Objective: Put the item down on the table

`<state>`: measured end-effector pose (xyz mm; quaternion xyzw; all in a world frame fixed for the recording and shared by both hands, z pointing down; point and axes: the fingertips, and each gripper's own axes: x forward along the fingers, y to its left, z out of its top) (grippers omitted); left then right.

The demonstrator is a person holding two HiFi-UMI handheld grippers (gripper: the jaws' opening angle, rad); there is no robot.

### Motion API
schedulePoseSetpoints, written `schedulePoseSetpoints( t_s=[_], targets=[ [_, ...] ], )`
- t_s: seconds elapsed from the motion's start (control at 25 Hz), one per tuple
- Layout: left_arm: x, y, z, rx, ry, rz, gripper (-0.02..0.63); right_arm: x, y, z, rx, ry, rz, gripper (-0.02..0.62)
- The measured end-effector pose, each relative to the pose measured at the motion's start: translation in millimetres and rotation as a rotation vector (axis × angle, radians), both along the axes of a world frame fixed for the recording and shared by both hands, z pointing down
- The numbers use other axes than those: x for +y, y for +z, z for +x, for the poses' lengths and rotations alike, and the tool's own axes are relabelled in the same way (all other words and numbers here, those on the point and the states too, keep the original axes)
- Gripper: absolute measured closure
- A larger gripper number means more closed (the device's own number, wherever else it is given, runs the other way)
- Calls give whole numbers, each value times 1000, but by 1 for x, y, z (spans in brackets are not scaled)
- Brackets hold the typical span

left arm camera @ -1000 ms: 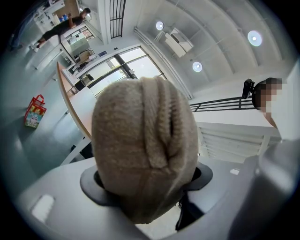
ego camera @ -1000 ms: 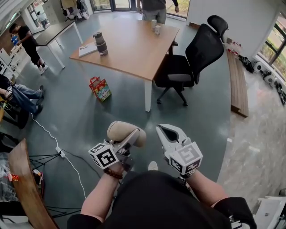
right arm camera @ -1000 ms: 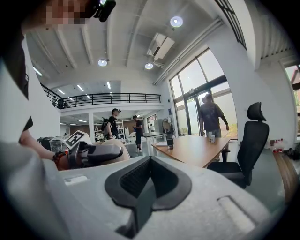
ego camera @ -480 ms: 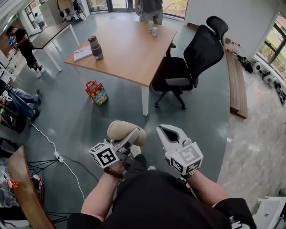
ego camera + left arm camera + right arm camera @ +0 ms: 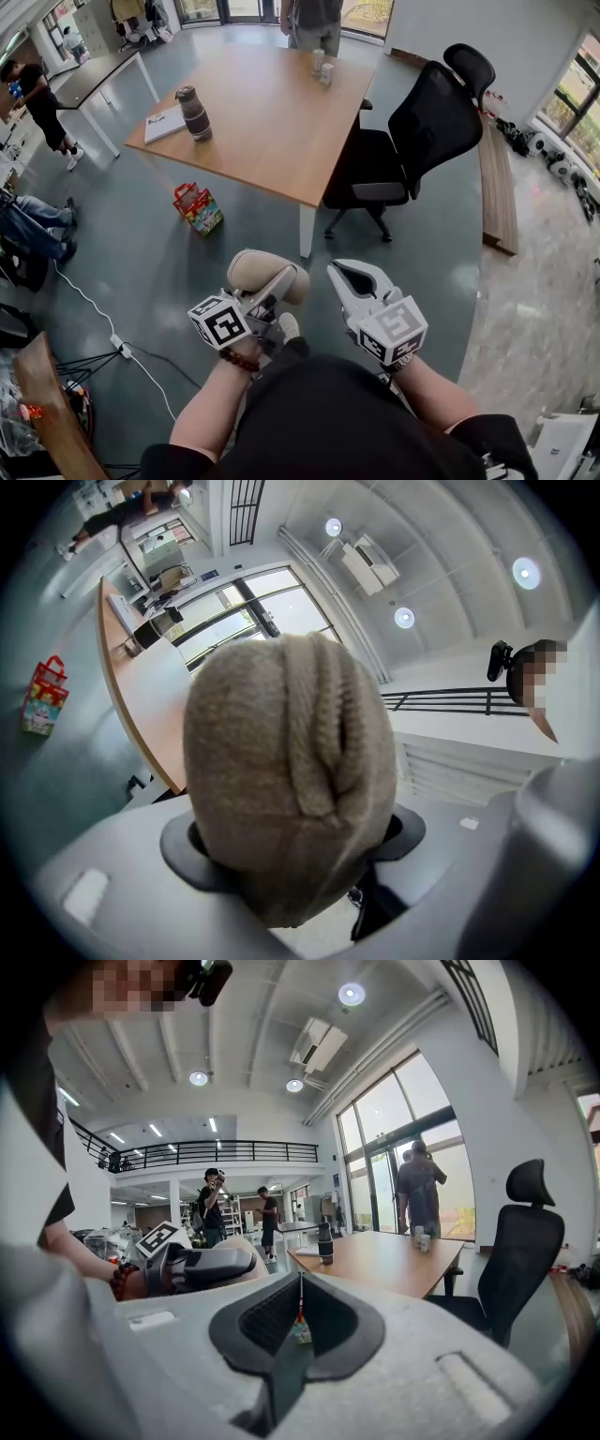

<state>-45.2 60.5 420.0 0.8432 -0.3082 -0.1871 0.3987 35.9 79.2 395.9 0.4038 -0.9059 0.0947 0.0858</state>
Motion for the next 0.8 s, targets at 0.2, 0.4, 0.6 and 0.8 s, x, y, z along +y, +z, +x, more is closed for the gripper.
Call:
schedulePoseSetpoints(
  t_s=[0.2, 0.4, 0.6, 0.8],
  targets=[
    [-48, -2, -22, 4, 8, -14, 249, -48, -3, -24, 9, -3, -4, 593],
    [-91, 1, -43, 32, 17, -12, 249, -87, -7, -48, 29, -16, -6, 572],
    [-119, -3, -61, 39, 24, -33, 249, -110, -8, -77, 50, -63, -5, 533],
    [-143, 3, -77, 66, 16, -43, 249, -124, -2, -102, 70, -146, -25, 468]
  ],
)
